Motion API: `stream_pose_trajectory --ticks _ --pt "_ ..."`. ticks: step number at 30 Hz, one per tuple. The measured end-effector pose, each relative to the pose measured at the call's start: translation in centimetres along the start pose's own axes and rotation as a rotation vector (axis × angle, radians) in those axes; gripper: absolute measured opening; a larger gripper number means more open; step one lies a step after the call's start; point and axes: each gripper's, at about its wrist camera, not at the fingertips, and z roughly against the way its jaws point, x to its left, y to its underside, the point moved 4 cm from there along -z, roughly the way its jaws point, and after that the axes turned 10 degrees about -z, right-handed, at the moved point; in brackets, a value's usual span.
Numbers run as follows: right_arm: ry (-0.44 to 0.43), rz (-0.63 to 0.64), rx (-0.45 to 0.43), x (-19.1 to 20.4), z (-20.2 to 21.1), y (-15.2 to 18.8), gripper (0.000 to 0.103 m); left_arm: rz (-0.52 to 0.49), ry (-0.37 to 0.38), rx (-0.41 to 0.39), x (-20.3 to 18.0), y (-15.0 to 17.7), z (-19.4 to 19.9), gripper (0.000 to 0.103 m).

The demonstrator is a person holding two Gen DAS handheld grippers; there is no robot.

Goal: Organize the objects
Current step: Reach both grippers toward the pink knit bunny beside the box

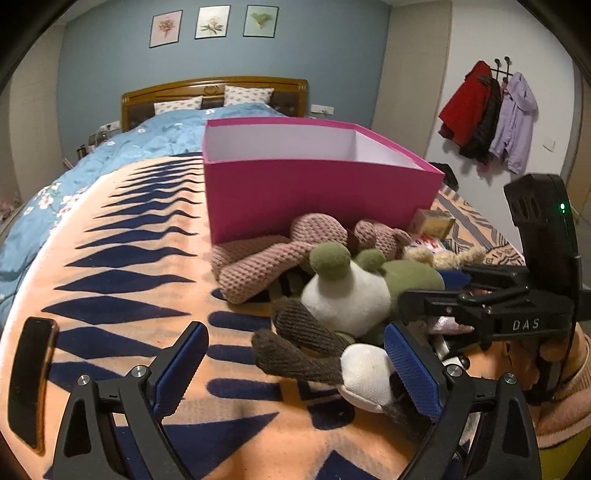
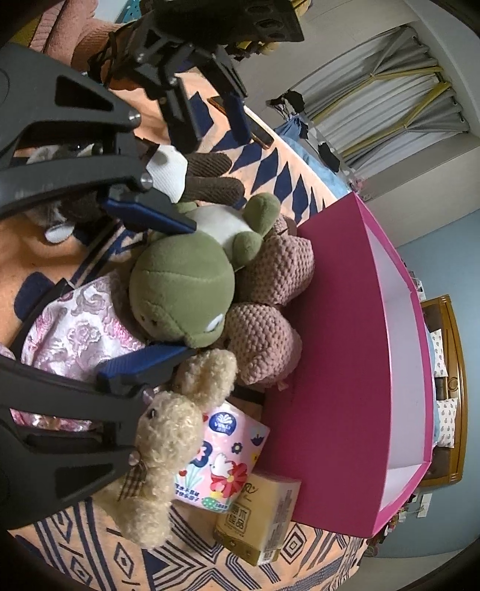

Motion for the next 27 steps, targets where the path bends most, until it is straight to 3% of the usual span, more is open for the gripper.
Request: stream_pose_trajectory --ticks 7,12,18,22,27 --pt "0.006 0.049 -0.025 0.5 1.1 0.2 0.059 0.004 0.021 0.038 0.0 0.4 -0.6 0.098" --pt "-0.008 0.054 -0.033 0.7 0.8 -0.3 0.059 -0.047 0.043 0.033 -0.3 -0.9 -1.1 0.097" --pt "0.012 0.043 -0.110 0.3 1.7 -3.5 0.065 -0.061 0.039 0.037 1.1 -3.2 -2.8 0.093" --pt "0.032 0.000 -0.019 -1.2 -0.8 -5.7 0.065 -0.073 0.032 0.043 2.1 -4.5 -3.7 0.093" --pt "0.022 -0.045 0.089 -2.1 -4.0 -6.7 0.065 -0.095 0.086 0.074 2.3 -4.9 -5.2 0.093"
